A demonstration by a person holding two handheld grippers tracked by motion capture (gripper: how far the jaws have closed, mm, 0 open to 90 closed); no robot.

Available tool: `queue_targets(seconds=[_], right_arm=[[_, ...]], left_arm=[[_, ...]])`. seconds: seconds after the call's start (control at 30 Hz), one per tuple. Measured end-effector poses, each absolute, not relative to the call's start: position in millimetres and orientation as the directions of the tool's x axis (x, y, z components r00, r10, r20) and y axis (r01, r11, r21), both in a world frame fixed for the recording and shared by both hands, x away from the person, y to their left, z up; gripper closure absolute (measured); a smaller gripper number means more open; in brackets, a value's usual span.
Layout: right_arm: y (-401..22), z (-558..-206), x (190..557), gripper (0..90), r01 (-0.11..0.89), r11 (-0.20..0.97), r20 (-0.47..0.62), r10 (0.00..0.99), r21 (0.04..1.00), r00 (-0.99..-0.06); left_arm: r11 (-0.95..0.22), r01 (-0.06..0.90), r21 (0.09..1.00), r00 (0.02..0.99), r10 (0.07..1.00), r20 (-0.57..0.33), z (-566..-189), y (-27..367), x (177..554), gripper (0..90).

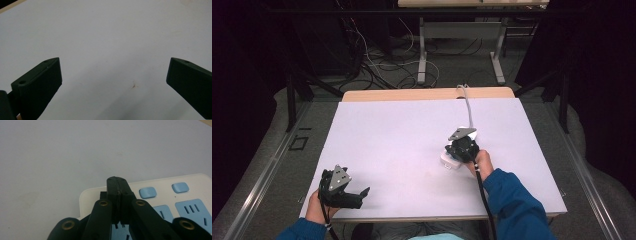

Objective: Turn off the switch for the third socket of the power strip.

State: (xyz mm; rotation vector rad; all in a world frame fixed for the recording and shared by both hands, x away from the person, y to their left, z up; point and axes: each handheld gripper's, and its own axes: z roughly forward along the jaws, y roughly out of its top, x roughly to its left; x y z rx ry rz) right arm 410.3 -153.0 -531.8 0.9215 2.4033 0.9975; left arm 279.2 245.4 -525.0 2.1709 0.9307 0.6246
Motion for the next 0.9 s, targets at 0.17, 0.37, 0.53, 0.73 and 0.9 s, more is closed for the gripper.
queue_targets(seconds=[0.17, 0.37, 0.53, 0.73, 0.9], right_arm=[[-153, -532, 410, 90.0, 0.428, 0.532, -0.089, 0.696, 0.731, -0.713], [-153, -532, 410, 90.0, 0.421, 0.534, -0.096, 0.694, 0.733, -0.714], [-153, -530, 410, 90.0, 0.427, 0.546, -0.096, 0.689, 0.721, -0.718], [-154, -526, 409, 84.7, 0.416, 0.532, -0.098, 0.694, 0.737, -0.713], [-157, -522, 407, 66.6, 0.401, 0.511, -0.095, 0.699, 0.76, -0.709]], left_arm=[[-0.51, 0.433, 0.743, 0.63, 0.761, 0.155, -525, 245, 279, 0.3], [-0.513, 0.43, 0.742, 0.632, 0.759, 0.158, -525, 246, 280, 0.2], [-0.519, 0.428, 0.74, 0.633, 0.757, 0.164, -525, 246, 279, 0.2], [-0.518, 0.429, 0.74, 0.629, 0.759, 0.167, -524, 247, 279, 0.3], [-0.515, 0.431, 0.741, 0.63, 0.759, 0.161, -524, 247, 279, 0.2]])
